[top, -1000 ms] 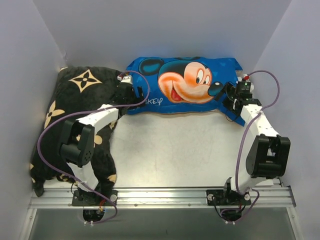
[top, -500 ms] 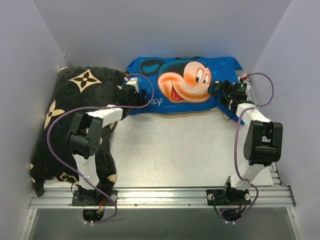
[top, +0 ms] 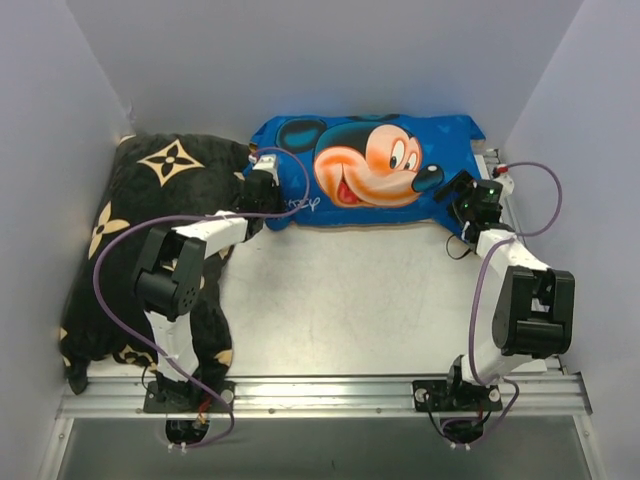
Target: Remove the pillowcase from the pillow
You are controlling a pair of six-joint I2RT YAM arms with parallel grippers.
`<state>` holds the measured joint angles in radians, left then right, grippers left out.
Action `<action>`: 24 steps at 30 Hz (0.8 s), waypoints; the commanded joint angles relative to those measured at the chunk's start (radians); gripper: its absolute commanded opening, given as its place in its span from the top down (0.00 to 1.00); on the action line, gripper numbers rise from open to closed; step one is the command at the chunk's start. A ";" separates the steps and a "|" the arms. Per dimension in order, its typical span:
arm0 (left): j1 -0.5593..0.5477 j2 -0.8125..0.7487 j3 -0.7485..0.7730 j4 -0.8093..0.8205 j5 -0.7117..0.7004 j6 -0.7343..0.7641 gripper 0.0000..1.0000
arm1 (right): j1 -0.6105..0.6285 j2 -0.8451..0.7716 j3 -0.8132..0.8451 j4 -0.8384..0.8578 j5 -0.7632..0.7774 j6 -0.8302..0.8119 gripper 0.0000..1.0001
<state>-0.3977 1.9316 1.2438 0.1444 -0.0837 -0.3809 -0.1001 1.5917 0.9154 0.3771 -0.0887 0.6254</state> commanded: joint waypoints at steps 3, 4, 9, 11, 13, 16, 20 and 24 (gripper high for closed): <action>0.008 -0.080 0.046 -0.091 -0.074 -0.062 1.00 | -0.042 -0.039 -0.029 0.091 0.043 -0.018 0.00; 0.008 -0.089 0.052 -0.097 -0.064 -0.065 1.00 | -0.049 -0.036 -0.038 0.103 0.041 -0.015 0.00; 0.008 -0.112 0.081 -0.137 -0.047 -0.061 1.00 | -0.070 0.063 0.014 0.149 -0.008 -0.006 0.00; 0.008 -0.115 0.095 -0.143 -0.033 -0.061 1.00 | -0.070 0.103 0.039 0.183 -0.037 0.002 0.00; 0.007 -0.123 0.100 -0.143 -0.024 -0.061 1.00 | -0.069 0.149 0.063 0.218 -0.074 0.023 0.05; 0.002 -0.134 0.117 -0.190 -0.016 -0.043 1.00 | -0.064 0.180 0.094 0.218 -0.114 0.049 0.48; -0.012 -0.169 0.138 -0.232 -0.021 -0.007 1.00 | -0.033 0.107 0.123 0.068 -0.076 0.042 1.00; -0.035 -0.268 0.144 -0.310 -0.044 0.011 1.00 | 0.031 -0.134 0.129 -0.150 0.033 -0.010 1.00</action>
<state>-0.4164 1.8042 1.3266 -0.1223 -0.1043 -0.3992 -0.1253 1.6684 0.9997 0.3847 -0.1196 0.6529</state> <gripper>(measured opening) 0.034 0.063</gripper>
